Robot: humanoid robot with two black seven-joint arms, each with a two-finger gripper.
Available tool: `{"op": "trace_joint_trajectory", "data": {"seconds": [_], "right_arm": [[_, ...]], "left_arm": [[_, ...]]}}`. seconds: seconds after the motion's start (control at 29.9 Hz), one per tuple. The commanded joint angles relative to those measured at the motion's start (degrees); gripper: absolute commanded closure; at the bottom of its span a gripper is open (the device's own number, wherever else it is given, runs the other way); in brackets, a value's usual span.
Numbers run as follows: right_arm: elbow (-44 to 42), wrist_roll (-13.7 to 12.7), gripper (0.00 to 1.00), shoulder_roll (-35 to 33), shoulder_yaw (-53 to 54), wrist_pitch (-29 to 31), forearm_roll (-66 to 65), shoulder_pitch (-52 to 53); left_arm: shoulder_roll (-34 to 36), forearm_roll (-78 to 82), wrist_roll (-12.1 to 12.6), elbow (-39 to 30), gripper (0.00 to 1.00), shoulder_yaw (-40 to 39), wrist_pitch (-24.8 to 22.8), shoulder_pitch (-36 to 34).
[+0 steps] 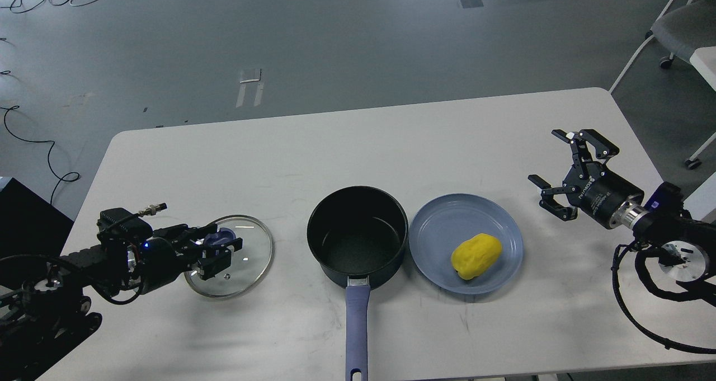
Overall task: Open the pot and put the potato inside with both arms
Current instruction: 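Release the lid and raise the left gripper away, then lower the right gripper onto the yellow potato and grasp it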
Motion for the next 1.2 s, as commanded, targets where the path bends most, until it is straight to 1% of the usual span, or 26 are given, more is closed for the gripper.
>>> {"op": "trace_joint_trajectory", "data": {"seconds": [0.0,0.13,0.2,0.27,0.3,0.33,0.37,0.43,0.5,0.53,0.57,0.6,0.63,0.67,0.74,0.84,0.9,0.97,1.1,1.17], "right_arm": [[0.0,0.0,0.00,-0.1,0.0,0.0,0.0,0.2],[0.4,0.0,0.00,-1.4,0.0,0.0,-0.4,0.7],[1.0,0.0,0.00,-3.0,0.0,0.0,-3.8,2.1],[1.7,0.0,0.00,-5.0,0.0,0.0,-9.6,4.9],[2.8,0.0,0.00,-6.4,0.0,0.0,-14.5,6.8],[3.5,0.0,0.00,-7.2,-0.1,0.0,-17.3,7.8],[5.2,0.0,0.00,-9.0,-0.4,0.0,-22.8,10.2],[6.8,0.0,0.00,-10.8,-1.6,0.0,-27.9,13.2],[9.6,0.0,0.00,-12.8,-7.0,0.0,-35.8,20.5],[10.4,0.0,0.00,-13.0,-8.8,0.0,-37.4,22.6],[11.8,0.0,0.00,-13.4,-13.1,0.0,-40.4,26.6],[13.3,0.0,0.00,-13.5,-17.1,0.0,-43.5,30.6],[13.3,0.0,0.00,-13.5,-17.1,0.0,-43.5,30.7],[14.8,0.0,0.00,-13.5,-20.5,0.0,-46.6,34.9],[17.7,0.0,0.00,-13.4,-26.0,0.0,-51.7,40.7],[23.3,0.0,0.00,-12.9,-34.1,0.0,-61.0,48.7],[25.4,0.0,0.01,-12.1,-36.9,0.0,-65.3,51.2],[28.4,0.0,0.01,-9.8,-41.9,0.0,-73.6,55.1],[30.0,0.0,0.01,-6.7,-45.7,0.0,-83.0,58.1],[30.2,0.0,0.01,-3.9,-47.7,0.0,-89.1,59.7]], "left_arm": [[0.1,-2.5,0.0,-0.1,0.03,0.0,0.0,-0.4],[1.1,-6.7,0.0,-1.4,0.02,-0.4,-0.8,-1.6],[2.4,-11.5,0.0,-2.6,0.02,-0.3,-1.3,-4.1],[3.7,-18.0,0.0,-3.6,0.02,-0.3,-3.7,-7.3],[4.0,-23.2,0.0,-4.0,0.02,-0.3,-6.7,-9.5],[4.1,-26.2,0.0,-4.0,0.02,-0.3,-8.5,-10.7],[4.1,-32.5,0.0,-4.0,0.02,-0.5,-12.1,-13.2],[4.2,-39.8,0.0,-4.0,0.02,-0.9,-16.0,-15.4],[4.0,-55.2,0.0,-3.8,0.02,-1.0,-23.1,-18.8],[3.8,-59.2,0.0,-3.7,0.02,-1.0,-24.5,-19.4],[3.6,-66.5,0.0,-3.4,0.02,-1.0,-26.5,-20.4],[3.4,-72.8,0.0,-3.4,0.02,-1.0,-27.3,-20.7],[3.4,-72.8,0.0,-3.4,0.02,-1.0,-27.3,-20.7],[3.0,-78.3,0.0,-3.3,0.02,-1.0,-27.3,-20.7],[2.1,-83.7,0.0,-3.3,0.02,-1.0,-27.2,-20.8],[1.8,-86.9,0.0,-3.2,0.02,-1.7,-26.6,-20.8],[1.8,-87.0,0.0,-3.1,0.02,-2.5,-26.3,-20.8],[1.5,-87.1,0.0,-3.1,0.02,-4.7,-26.6,-20.7],[0.5,-88.1,0.0,-3.1,0.02,-5.5,-27.1,-20.7],[0.3,-90.5,0.0,-3.1,0.02,-5.7,-27.3,-20.7]]}}
